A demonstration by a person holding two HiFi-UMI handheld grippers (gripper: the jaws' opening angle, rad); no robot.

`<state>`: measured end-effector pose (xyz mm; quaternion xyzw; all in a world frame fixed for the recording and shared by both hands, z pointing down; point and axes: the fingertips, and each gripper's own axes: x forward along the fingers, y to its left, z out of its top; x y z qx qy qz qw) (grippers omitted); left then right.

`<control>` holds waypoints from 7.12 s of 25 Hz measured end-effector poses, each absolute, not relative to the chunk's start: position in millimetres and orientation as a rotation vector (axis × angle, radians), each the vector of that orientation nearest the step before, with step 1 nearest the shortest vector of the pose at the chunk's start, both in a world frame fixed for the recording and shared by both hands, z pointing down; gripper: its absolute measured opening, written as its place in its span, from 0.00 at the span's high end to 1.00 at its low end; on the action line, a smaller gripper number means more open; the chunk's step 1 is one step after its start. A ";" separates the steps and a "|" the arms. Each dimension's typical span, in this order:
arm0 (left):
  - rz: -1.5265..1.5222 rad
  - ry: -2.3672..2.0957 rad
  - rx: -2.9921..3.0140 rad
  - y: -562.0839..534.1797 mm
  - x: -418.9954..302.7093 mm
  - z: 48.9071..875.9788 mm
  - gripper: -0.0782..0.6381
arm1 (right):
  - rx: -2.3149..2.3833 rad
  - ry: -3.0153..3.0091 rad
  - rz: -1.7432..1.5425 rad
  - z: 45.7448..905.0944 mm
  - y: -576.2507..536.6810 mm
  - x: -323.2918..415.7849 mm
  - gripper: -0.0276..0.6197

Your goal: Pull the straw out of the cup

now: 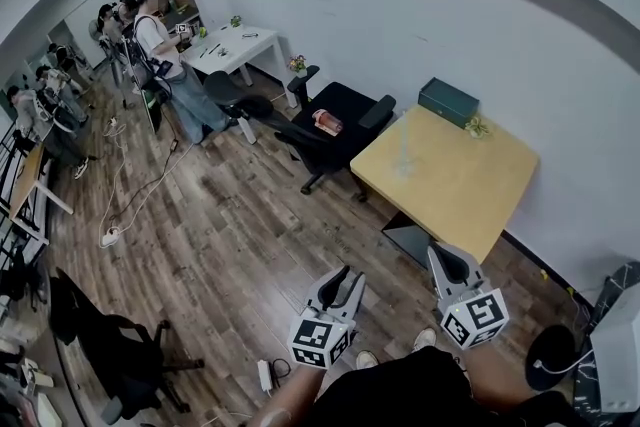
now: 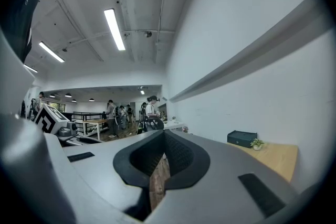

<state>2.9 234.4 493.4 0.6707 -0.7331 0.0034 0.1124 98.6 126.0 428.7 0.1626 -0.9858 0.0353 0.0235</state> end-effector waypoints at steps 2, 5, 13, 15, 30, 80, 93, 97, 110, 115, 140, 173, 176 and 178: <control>0.005 -2.159 1.965 234.6 -3.0 493.3 0.67 | 0.520 -3.054 0.107 428.7 125.9 95.2 0.93; 0.012 -2.170 1.957 228.6 -10.6 495.4 0.60 | 0.535 -3.051 0.110 431.4 119.1 90.8 0.93; 0.004 -2.186 1.926 184.0 -42.4 502.5 0.45 | 0.547 -3.037 0.132 441.4 65.7 68.3 0.93; 0.020 -2.181 1.927 168.1 -51.7 505.1 0.45 | 0.540 -3.041 0.129 443.1 52.7 55.0 0.93; 0.112 -2.120 1.927 26.3 -100.1 520.2 0.46 | 0.532 -3.026 0.148 448.5 -90.8 1.9 0.93; 0.367 -1.443 2.340 -262.6 -170.1 594.3 0.46 | 0.962 -2.825 0.233 484.9 -297.6 -89.3 0.93; 0.382 -1.285 2.341 -301.2 -171.9 632.3 0.47 | 1.132 -2.700 0.292 494.2 -301.6 -79.6 0.93; 0.389 -1.232 2.349 -304.1 -165.0 640.0 0.48 | 1.127 -2.653 0.293 494.0 -299.7 -78.2 0.93; 0.382 -1.251 2.322 -305.8 -159.3 655.8 0.70 | 1.098 -2.667 0.205 492.1 -293.7 -81.7 0.93; 0.392 -1.268 2.307 -305.2 -156.9 656.4 0.81 | 1.089 -2.699 0.171 488.7 -295.2 -81.4 0.93; 0.303 -1.415 2.388 -278.5 -157.4 567.7 0.82 | 1.062 -2.736 0.064 476.6 -278.8 -67.1 0.93; 0.099 -1.864 2.586 -229.2 -156.8 409.3 0.82 | 0.936 -2.911 -0.034 435.8 -237.1 -64.6 0.93; 0.118 -1.850 2.609 -227.0 -153.8 409.9 0.82 | 0.917 -2.924 -0.084 429.1 -230.8 -66.6 0.93; 0.127 -1.843 2.616 -226.8 -153.5 412.5 0.82 | 0.924 -2.926 -0.092 426.4 -230.7 -66.4 0.93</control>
